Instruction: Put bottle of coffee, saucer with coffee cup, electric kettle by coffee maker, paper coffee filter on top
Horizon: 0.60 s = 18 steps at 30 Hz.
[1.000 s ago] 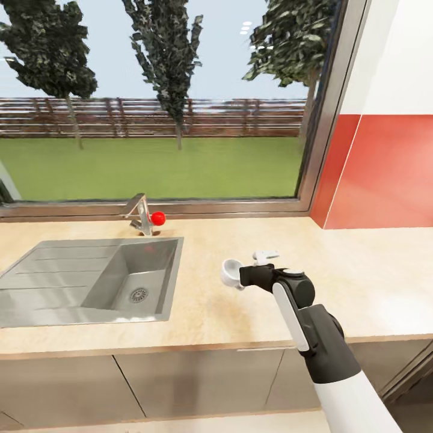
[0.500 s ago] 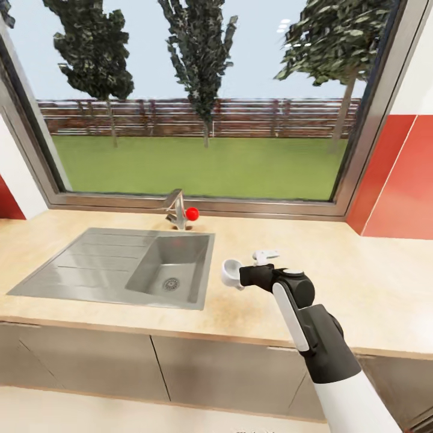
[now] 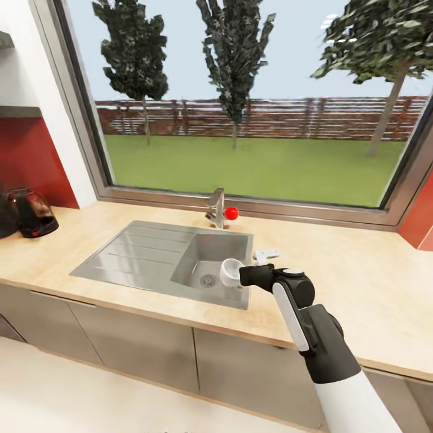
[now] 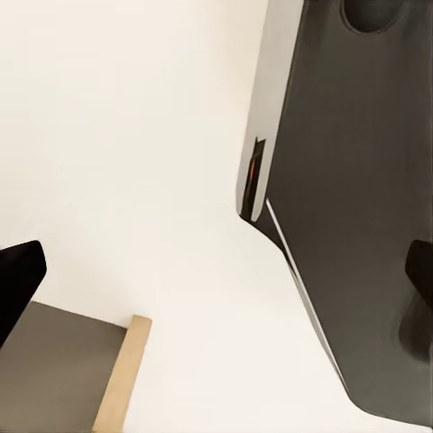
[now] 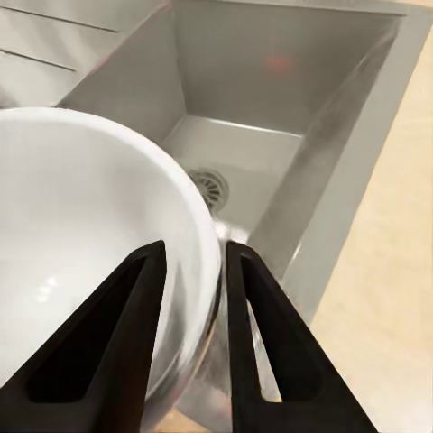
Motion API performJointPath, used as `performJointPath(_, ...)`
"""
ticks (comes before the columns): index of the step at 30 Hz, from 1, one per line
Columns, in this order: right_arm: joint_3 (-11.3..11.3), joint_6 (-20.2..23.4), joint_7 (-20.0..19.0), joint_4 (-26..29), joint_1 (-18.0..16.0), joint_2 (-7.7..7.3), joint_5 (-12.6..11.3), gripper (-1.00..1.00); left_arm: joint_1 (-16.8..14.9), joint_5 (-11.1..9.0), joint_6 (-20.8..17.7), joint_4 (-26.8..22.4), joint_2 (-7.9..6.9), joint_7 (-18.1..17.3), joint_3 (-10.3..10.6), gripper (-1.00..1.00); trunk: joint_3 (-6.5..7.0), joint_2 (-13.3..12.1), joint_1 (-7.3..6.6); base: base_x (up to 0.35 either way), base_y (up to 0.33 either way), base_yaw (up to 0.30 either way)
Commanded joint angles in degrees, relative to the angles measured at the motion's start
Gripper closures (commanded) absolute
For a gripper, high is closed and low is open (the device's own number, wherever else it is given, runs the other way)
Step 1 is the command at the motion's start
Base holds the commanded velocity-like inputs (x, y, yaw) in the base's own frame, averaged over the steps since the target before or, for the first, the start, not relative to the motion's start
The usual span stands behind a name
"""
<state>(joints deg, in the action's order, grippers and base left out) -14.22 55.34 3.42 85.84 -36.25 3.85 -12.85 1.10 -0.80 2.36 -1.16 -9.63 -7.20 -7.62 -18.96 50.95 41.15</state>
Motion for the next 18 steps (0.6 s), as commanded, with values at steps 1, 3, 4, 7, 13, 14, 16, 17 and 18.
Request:
performJointPath(1, -0.02, 0.21, 0.27, 0.03, -0.05, 0.02, -0.51, 1.0, 0.04, -0.08, 0.02, -0.08, 0.01, -0.28, -0.38, -1.0, -0.06, 0.05, 0.01, 0.0, 0.002, 0.279)
performJointPath(3, -0.02, 0.22, 0.27, 0.03, -0.05, 0.02, -0.51, 1.0, 0.04, -0.08, 0.02, -0.12, -0.01, -0.28, -0.37, -1.0, -0.06, 0.05, 0.01, 0.0, 0.001, 0.279)
performJointPath(4, -0.02, 0.21, 0.27, 0.03, -0.05, 0.02, -0.51, 1.0, 0.04, -0.08, 0.02, -0.12, 0.01, -0.28, -0.37, -1.0, -0.06, 0.05, 0.01, 0.0, 0.0, 0.279)
performJointPath(7, -0.02, 0.21, 0.27, 0.04, -0.04, 0.02, -0.51, 1.0, 0.04, -0.08, 0.02, -0.14, -0.01, -0.28, -0.38, -1.0, -0.06, 0.05, 0.01, 0.0, 0.0, 0.279)
performJointPath(13, 0.0, 0.21, 0.27, 0.03, -0.05, 0.02, -0.51, 1.0, 0.04, -0.08, 0.02, -0.15, -0.02, -0.28, -0.38, -1.0, -0.06, 0.05, 0.01, -0.149, 0.1, 0.279)
performJointPath(14, -0.01, 0.21, 0.27, 0.03, -0.05, 0.02, -0.51, 1.0, 0.04, -0.08, 0.02, -0.14, -0.01, -0.28, -0.38, -1.0, -0.06, 0.05, 0.01, -0.244, 0.216, 0.279)
performJointPath(16, -0.01, 0.21, 0.27, 0.03, -0.04, 0.02, -0.51, 1.0, 0.04, -0.08, 0.02, -0.16, 0.04, -0.28, -0.38, -1.0, -0.06, 0.05, 0.01, -0.125, 0.267, 0.279)
performJointPath(17, -0.01, 0.21, 0.27, 0.03, -0.04, 0.02, -0.51, 1.0, 0.04, -0.08, 0.03, -0.16, 0.05, -0.28, -0.38, -1.0, -0.06, 0.05, 0.01, -0.025, 0.295, 0.279)
performJointPath(18, -0.01, 0.21, 0.27, 0.03, -0.04, 0.02, -0.51, 1.0, 0.04, -0.08, 0.05, -0.16, 0.05, -0.28, -0.38, -1.0, -0.06, 0.05, 0.01, -0.016, 0.298, 0.279)
